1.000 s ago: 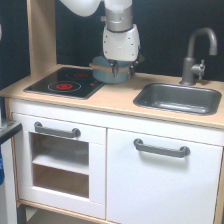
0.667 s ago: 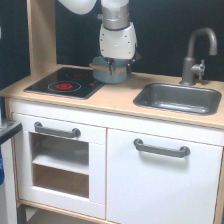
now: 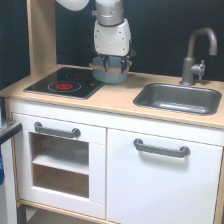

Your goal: Place the pot in the sink

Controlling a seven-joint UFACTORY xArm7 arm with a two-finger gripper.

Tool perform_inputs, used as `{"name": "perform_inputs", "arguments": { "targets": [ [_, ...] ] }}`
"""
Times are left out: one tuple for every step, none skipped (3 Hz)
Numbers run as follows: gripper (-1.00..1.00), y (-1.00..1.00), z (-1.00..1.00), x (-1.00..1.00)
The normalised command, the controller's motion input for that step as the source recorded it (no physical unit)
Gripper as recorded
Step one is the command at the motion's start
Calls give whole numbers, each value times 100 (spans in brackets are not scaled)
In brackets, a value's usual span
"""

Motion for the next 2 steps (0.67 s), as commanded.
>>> {"name": "perform_inputs", "arguments": {
  "targets": [
    [100, -14, 28, -22],
    [100, -13, 14, -14]
  ]
}}
